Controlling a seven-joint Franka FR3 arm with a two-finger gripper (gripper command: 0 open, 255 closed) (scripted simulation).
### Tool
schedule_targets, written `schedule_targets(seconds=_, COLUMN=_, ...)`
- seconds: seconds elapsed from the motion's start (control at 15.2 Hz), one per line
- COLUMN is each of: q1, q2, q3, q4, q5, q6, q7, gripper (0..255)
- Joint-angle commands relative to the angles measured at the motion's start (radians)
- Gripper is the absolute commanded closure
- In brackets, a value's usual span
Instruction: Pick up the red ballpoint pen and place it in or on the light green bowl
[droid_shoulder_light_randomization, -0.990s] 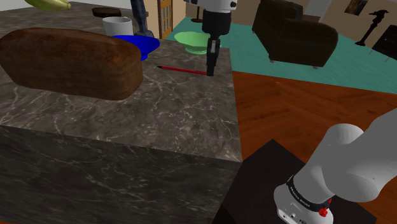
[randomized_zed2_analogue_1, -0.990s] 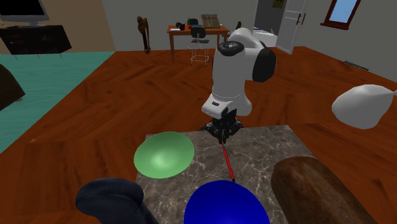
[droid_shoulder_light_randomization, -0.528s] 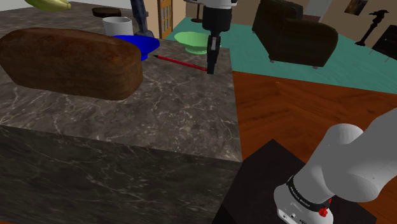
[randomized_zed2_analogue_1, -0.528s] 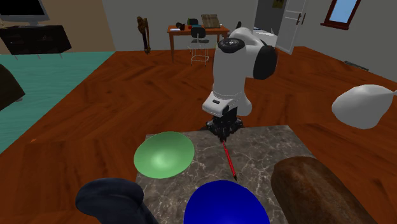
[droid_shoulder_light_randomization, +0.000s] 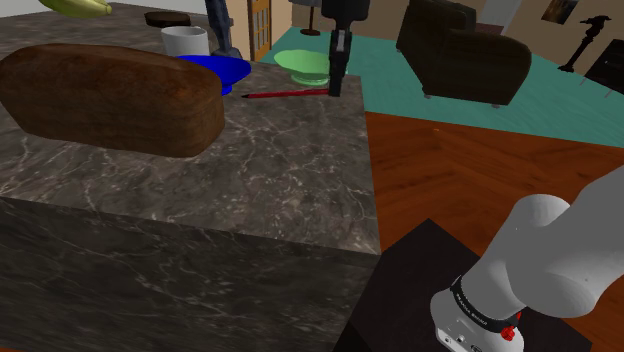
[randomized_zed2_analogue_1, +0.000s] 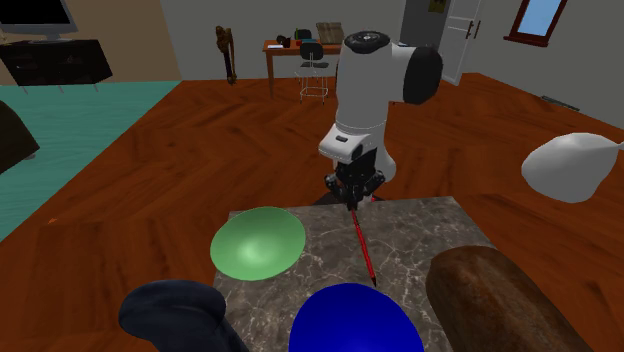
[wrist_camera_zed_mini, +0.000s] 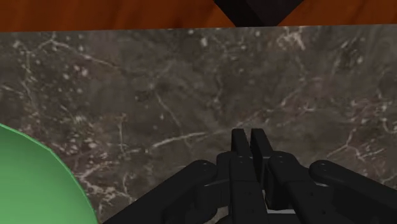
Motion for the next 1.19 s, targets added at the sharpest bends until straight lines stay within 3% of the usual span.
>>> schedule_targets(seconds=0.0, q1=0.0, q2=0.014, q3=0.001, q4=0.042, q5=-0.001, q6=-0.028, q7=0.002, gripper=255)
schedule_targets(seconds=0.79, q1=0.0, q2=0.099, q3=0.003, q4=0.295, q5=-0.006, q6=-0.198, q7=0.011, gripper=255)
schedule_targets(seconds=1.12, q1=-0.048, q2=0.201, q3=-0.059, q4=0.422, q5=-0.025, q6=-0.224, q7=-0.104, gripper=255)
